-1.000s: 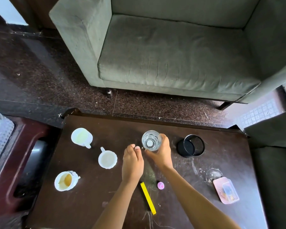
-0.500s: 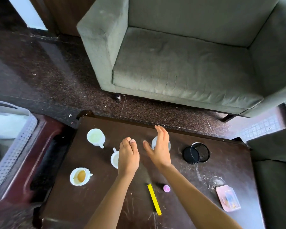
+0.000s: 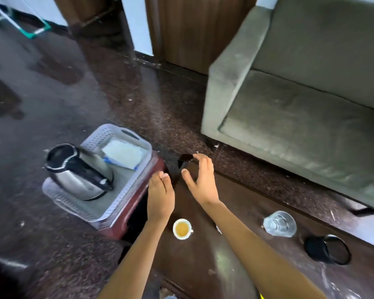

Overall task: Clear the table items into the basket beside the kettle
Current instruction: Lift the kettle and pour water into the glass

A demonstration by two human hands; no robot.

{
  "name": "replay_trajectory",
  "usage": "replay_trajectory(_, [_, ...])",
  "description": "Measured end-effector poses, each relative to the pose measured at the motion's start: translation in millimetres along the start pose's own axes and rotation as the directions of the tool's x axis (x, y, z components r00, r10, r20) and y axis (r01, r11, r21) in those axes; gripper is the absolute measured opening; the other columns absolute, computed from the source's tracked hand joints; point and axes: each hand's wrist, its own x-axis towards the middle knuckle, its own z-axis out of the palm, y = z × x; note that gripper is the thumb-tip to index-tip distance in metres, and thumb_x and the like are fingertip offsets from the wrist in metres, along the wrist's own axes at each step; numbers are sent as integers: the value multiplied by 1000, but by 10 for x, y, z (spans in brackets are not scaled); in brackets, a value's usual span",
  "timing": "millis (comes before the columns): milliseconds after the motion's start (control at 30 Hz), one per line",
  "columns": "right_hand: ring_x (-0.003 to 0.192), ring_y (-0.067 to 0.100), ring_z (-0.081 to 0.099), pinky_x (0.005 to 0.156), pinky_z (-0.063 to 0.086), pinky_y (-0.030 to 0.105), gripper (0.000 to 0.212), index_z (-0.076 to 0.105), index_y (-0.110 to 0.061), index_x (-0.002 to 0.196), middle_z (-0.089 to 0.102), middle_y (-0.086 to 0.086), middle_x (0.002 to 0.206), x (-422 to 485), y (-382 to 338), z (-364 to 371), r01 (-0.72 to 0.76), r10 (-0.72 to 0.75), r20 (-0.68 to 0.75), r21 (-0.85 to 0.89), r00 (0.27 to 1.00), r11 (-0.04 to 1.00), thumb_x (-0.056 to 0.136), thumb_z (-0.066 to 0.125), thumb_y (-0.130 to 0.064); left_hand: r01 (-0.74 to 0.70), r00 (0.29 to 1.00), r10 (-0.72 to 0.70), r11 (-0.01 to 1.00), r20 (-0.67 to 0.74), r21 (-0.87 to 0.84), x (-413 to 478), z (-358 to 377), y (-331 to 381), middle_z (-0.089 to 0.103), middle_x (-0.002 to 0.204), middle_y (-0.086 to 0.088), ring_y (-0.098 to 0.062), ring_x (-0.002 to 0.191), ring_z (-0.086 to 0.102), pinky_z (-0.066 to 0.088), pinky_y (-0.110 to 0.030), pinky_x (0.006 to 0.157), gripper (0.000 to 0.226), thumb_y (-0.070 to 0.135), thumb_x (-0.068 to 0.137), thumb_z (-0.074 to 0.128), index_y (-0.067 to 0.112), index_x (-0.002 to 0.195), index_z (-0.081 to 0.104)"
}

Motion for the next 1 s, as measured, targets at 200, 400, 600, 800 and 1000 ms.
replay_trajectory(200, [120,7,38,104,30,17,46,45,-11,130,44,4,131,264,-644,781,99,-102,100,41,990,994,90,62,-25,85,991,-89,996,-97,-42,318,-730,-364,57,96,-14,-31,96,52,39,-37,86,25,20,99,31,5,96,51])
replay_trajectory(400, [127,13,43,101,31,19,45,45,-10,134,50,4,136,317,-1023,1545,35,-68,326,107,943,994,97,51,-35,194,969,-203,978,-139,-77,337,-1141,-800,58,114,-11,-26,109,53,42,-40,96,44,36,98,25,6,117,51])
replay_trajectory(600, [70,11,57,64,41,19,30,60,-6,95,61,2,74,339,-1267,2078,-77,-25,432,216,901,973,100,46,-32,281,933,-300,952,-200,-117,342,-1430,-1085,59,116,-12,-27,108,55,41,-30,88,37,27,101,29,4,117,52])
replay_trajectory(800, [60,11,53,60,44,22,62,54,-7,63,56,4,62,378,-1315,2349,-433,255,469,322,846,842,90,42,-62,311,922,-331,942,-199,-123,386,-1576,-1271,57,121,-13,-25,112,54,39,-28,87,32,23,100,32,5,119,49])
replay_trajectory(1000, [52,16,46,55,41,26,64,47,-9,54,50,9,54,396,-1362,2443,-530,377,410,374,831,761,88,46,-63,302,927,-320,946,-194,-117,422,-1613,-1311,57,116,-10,-22,107,55,41,-29,86,31,22,100,31,6,119,49])
